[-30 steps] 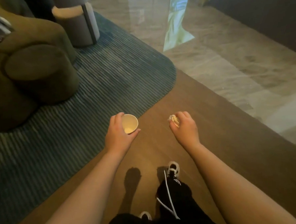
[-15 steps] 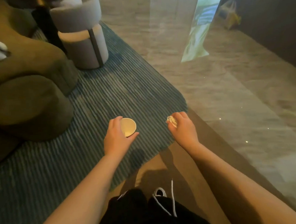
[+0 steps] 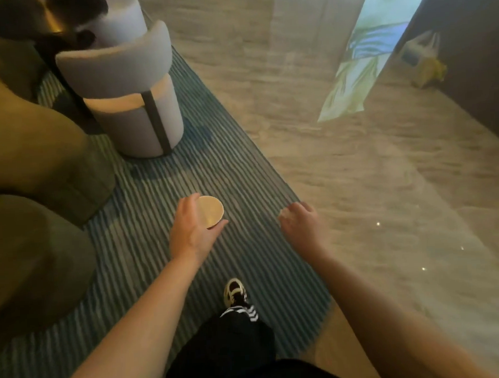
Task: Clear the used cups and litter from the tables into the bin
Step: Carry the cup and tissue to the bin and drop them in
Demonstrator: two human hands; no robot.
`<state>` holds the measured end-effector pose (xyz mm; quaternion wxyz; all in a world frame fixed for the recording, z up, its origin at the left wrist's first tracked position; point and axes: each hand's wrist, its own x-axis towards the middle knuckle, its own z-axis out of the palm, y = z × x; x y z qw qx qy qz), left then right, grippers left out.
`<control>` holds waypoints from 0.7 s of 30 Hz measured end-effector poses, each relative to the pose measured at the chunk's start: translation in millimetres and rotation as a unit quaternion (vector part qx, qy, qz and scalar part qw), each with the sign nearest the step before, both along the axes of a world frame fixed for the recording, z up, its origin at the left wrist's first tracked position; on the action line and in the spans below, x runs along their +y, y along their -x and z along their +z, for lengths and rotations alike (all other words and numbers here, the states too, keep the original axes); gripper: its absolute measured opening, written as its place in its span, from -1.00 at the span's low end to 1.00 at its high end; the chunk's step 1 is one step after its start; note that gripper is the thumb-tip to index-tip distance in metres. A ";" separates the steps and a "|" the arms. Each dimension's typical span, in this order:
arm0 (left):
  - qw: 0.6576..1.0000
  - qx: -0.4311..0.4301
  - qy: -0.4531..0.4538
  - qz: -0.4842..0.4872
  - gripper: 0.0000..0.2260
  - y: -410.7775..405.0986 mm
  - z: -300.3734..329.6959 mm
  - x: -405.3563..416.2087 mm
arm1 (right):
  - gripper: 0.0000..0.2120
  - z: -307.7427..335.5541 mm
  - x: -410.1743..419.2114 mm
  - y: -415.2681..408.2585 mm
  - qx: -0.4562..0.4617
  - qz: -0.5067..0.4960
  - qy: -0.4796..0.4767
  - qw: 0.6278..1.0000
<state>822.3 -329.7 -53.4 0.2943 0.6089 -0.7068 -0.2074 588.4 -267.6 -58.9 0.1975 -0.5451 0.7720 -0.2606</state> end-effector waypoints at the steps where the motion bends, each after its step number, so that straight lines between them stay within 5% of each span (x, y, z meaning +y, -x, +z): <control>1: 1.000 -0.009 0.001 0.008 -0.36 7.2 4.1 -35.7 | -0.78 2.3 -34.2 7.7 -0.004 0.002 -0.007 1.000; 8: 0.999 -0.015 0.009 0.037 -0.35 61.5 36.6 -253.7 | -0.79 25.9 -263.1 66.9 -0.039 -0.011 -0.004 0.999; 21: 0.992 0.028 0.008 0.124 -0.36 206.2 -0.5 -655.8 | -0.76 14.9 -729.1 232.6 -0.007 0.099 0.034 0.995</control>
